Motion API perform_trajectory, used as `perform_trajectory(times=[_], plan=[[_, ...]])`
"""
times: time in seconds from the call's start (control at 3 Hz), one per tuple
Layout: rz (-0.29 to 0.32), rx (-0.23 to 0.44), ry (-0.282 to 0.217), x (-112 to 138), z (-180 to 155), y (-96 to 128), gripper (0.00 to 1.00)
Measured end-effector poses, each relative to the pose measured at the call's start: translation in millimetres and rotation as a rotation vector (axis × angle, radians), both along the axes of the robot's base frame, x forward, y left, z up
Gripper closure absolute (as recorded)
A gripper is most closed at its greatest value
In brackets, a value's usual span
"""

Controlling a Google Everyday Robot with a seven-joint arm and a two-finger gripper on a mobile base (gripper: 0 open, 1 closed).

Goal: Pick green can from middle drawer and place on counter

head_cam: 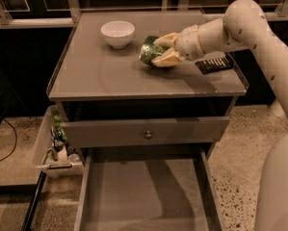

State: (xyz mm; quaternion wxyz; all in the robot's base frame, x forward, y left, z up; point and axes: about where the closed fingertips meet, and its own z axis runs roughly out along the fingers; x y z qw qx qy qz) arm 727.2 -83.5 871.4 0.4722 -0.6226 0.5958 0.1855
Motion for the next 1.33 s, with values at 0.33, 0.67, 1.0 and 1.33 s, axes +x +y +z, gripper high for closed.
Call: perform_trajectory(times=[0.33, 0.67, 1.0, 1.33], plan=[[-0.009, -0.022, 0.046, 4.6, -13.6, 5.2, 1.00], [-0.010, -0.022, 0.048, 4.8, -14.0, 5.5, 0.82], [-0.010, -0.022, 0.048, 4.8, -14.1, 5.5, 0.58], [-0.010, -0.022, 0.048, 4.8, -14.1, 5.6, 0.35]])
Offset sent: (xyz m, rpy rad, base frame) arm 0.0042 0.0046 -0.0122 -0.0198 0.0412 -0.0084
